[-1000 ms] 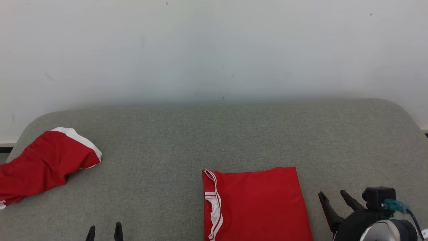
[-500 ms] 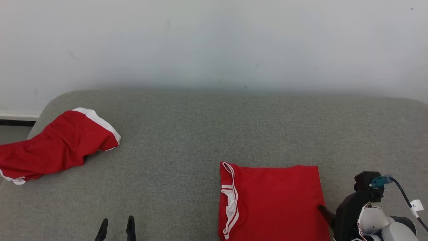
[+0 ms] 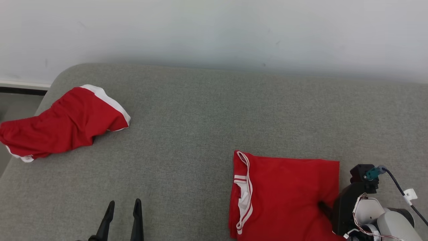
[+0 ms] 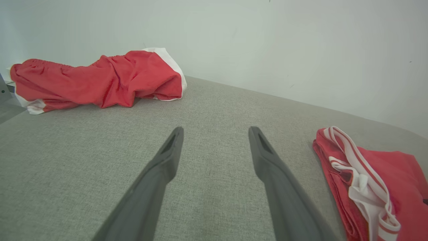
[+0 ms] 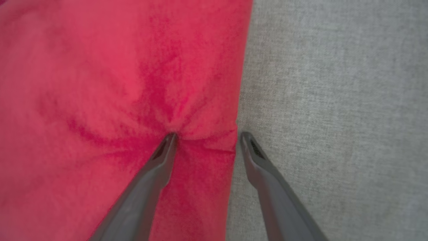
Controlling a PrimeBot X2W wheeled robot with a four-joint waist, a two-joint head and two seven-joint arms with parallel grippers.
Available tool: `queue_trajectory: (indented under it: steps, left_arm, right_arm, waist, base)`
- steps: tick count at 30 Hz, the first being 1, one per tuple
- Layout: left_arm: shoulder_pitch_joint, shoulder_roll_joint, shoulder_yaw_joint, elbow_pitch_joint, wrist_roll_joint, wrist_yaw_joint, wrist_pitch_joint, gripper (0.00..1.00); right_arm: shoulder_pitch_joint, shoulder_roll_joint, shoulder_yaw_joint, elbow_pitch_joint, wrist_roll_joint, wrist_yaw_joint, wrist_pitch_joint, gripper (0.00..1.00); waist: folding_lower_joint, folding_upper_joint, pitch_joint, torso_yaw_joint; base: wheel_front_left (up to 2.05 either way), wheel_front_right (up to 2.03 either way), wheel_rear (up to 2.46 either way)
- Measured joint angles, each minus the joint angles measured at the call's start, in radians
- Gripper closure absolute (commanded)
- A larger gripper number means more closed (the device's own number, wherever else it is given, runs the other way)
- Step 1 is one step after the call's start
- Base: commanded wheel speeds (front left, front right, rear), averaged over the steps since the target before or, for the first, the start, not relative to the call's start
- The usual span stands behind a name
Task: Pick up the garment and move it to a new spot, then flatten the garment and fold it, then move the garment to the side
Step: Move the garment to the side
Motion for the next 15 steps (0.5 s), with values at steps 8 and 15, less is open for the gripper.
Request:
queue_trajectory:
  steps: [8, 15]
  left_arm:
    - [-0.016, 0.0, 0.003, -0.004, -0.007, 0.0, 0.0, 0.0]
    - [-0.015, 0.0, 0.016, -0.018, -0.005, -0.003, 0.0, 0.0]
  right_arm:
    - [-0.035, -0.038, 0.049, 0.01, -0.011, 0.001, -0.017, 1.0]
    - [-0.067, -0.11, 0.162, -0.04, -0.006, 0.001, -0.022, 1.0]
  waist:
    - [0.0, 0.0, 0.031, 0.008]
    - [0.0002, 0.0003, 0.034, -0.023]
  base:
    - [0.0, 0.0, 0.0]
    - [0.0, 0.0, 0.0]
